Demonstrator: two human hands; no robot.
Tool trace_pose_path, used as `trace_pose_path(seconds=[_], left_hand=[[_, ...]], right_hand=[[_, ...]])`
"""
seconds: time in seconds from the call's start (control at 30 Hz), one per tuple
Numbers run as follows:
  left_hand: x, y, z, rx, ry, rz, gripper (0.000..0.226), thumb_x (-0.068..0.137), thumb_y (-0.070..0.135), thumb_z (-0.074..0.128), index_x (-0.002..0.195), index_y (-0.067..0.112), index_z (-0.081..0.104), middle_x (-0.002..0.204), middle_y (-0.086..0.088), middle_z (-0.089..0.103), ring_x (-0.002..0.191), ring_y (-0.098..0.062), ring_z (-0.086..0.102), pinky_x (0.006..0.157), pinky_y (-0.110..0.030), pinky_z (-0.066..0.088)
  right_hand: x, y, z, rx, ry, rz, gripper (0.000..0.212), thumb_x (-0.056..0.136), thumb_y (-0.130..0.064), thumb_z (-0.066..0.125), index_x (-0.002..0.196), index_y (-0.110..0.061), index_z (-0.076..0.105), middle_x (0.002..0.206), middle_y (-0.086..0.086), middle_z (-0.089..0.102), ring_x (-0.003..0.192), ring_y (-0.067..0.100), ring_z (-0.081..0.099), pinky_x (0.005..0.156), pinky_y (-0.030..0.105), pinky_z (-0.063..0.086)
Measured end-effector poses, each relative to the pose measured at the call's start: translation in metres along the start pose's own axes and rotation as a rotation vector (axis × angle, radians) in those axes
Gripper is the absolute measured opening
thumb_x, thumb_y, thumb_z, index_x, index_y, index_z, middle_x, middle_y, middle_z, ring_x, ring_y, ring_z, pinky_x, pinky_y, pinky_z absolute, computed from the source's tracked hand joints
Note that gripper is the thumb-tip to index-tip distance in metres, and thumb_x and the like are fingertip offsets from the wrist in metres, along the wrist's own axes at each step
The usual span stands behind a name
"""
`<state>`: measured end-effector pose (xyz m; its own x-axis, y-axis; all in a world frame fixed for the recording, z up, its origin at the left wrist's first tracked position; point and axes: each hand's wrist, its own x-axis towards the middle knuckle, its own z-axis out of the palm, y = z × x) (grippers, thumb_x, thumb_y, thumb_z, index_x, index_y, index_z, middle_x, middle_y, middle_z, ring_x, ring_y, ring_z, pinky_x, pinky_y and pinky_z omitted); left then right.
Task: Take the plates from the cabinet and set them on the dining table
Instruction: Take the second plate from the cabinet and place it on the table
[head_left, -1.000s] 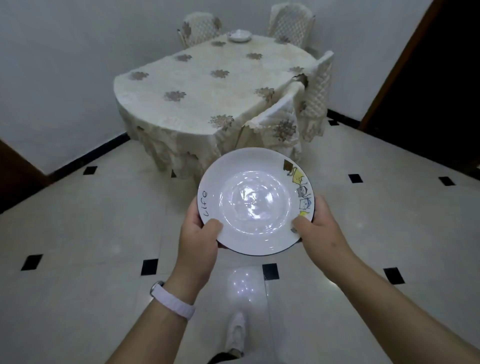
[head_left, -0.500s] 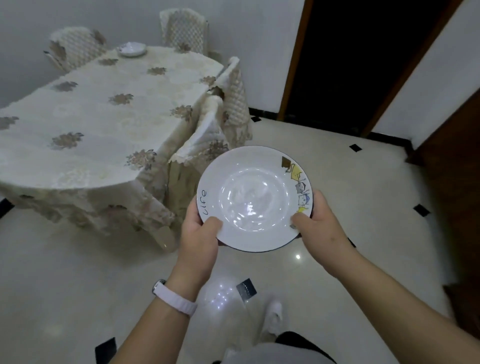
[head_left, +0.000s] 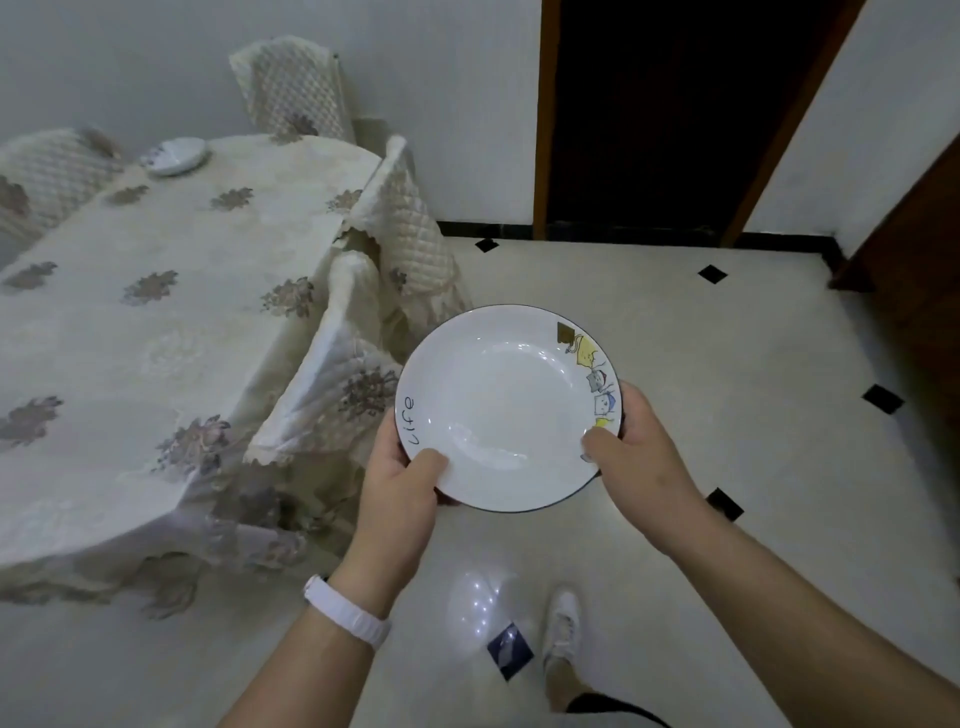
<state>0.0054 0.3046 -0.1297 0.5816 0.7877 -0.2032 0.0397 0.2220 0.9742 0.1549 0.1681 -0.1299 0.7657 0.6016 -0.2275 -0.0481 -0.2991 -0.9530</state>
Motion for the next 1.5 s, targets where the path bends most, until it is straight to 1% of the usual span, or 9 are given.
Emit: trace_pose_path(seconds=[0.1,0.23,0.4,0.63,0.87,1.1,1.2,1.4,1.5], left_hand=[[0.042,0.016,0.032,0.014,-0.028,0.013,0.056,0.073,0.001,0.046,0.12,0.028,0.06,0.105,0.002,0.072,0.089,-0.019,0.067,0.062,-0.034,0.056],[0.091,0.033,0.072,0.025,-0.031,0.045,0.053,0.077,-0.006,0.046,0.119,0.024,0.059,0.097,0.001,0.071,0.075,-0.019,0.063,0.047,-0.026,0.051],[0.142,0.043,0.096,0.023,-0.054,0.052,0.056,0.068,0.006,0.047,0.116,0.032,0.06,0.098,0.007,0.072,0.081,-0.014,0.066,0.06,-0.038,0.056],[0.224,0.044,0.117,0.015,-0.059,0.031,0.053,0.084,-0.012,0.043,0.122,0.022,0.059,0.096,0.003,0.07,0.074,-0.018,0.06,0.049,-0.025,0.049],[0.346,0.043,0.131,-0.032,-0.105,-0.025,0.053,0.072,0.004,0.049,0.117,0.03,0.062,0.109,0.0,0.072,0.094,-0.023,0.068,0.065,-0.036,0.058],[0.491,0.071,0.139,-0.043,-0.153,-0.059,0.055,0.068,0.008,0.049,0.118,0.027,0.06,0.107,-0.003,0.072,0.091,-0.025,0.064,0.07,-0.044,0.052],[0.539,0.085,0.142,-0.061,-0.161,-0.028,0.06,0.069,0.007,0.047,0.125,0.026,0.057,0.111,-0.001,0.071,0.094,-0.023,0.065,0.069,-0.042,0.053],[0.591,0.102,0.147,-0.074,-0.149,-0.016,0.064,0.069,0.006,0.048,0.13,0.024,0.054,0.113,0.0,0.07,0.095,-0.019,0.067,0.064,-0.033,0.055],[0.619,0.1,0.157,-0.057,-0.116,-0.017,0.056,0.08,-0.007,0.045,0.126,0.023,0.056,0.105,0.005,0.072,0.09,-0.014,0.066,0.062,-0.029,0.054]], right_hand=[[0.047,-0.013,-0.021,0.035,0.0,0.0,0.049,0.082,-0.001,0.047,0.106,-0.043,0.053,0.094,-0.021,0.068,0.082,0.004,0.062,0.068,0.026,0.054],[0.101,-0.032,-0.047,0.053,0.011,-0.02,0.046,0.083,0.0,0.047,0.106,-0.04,0.053,0.087,-0.024,0.067,0.07,-0.002,0.058,0.059,0.017,0.05],[0.151,-0.047,-0.063,0.052,0.017,-0.034,0.045,0.084,0.0,0.046,0.107,-0.037,0.053,0.084,-0.027,0.066,0.069,-0.004,0.057,0.056,0.012,0.048],[0.23,-0.055,-0.063,0.035,0.04,0.016,0.045,0.084,-0.002,0.046,0.108,-0.04,0.053,0.093,-0.019,0.068,0.079,0.002,0.061,0.067,0.023,0.053],[0.339,-0.072,-0.049,-0.028,0.078,0.049,0.049,0.084,-0.002,0.047,0.119,-0.036,0.051,0.101,-0.02,0.066,0.089,0.007,0.062,0.068,0.025,0.055],[0.465,-0.123,-0.024,-0.085,0.126,0.068,0.048,0.086,-0.004,0.047,0.119,-0.038,0.048,0.103,-0.022,0.063,0.088,-0.001,0.06,0.062,0.016,0.049],[0.509,-0.139,-0.014,-0.093,0.159,0.042,0.049,0.084,-0.005,0.049,0.12,-0.038,0.049,0.103,-0.021,0.064,0.091,0.001,0.06,0.071,0.022,0.051],[0.565,-0.155,-0.006,-0.104,0.136,0.043,0.048,0.085,-0.006,0.049,0.121,-0.037,0.049,0.103,-0.02,0.065,0.089,0.002,0.061,0.068,0.022,0.05],[0.594,-0.158,-0.009,-0.127,0.129,0.041,0.046,0.084,-0.007,0.05,0.119,-0.038,0.049,0.101,-0.02,0.066,0.091,0.004,0.062,0.073,0.026,0.054]])
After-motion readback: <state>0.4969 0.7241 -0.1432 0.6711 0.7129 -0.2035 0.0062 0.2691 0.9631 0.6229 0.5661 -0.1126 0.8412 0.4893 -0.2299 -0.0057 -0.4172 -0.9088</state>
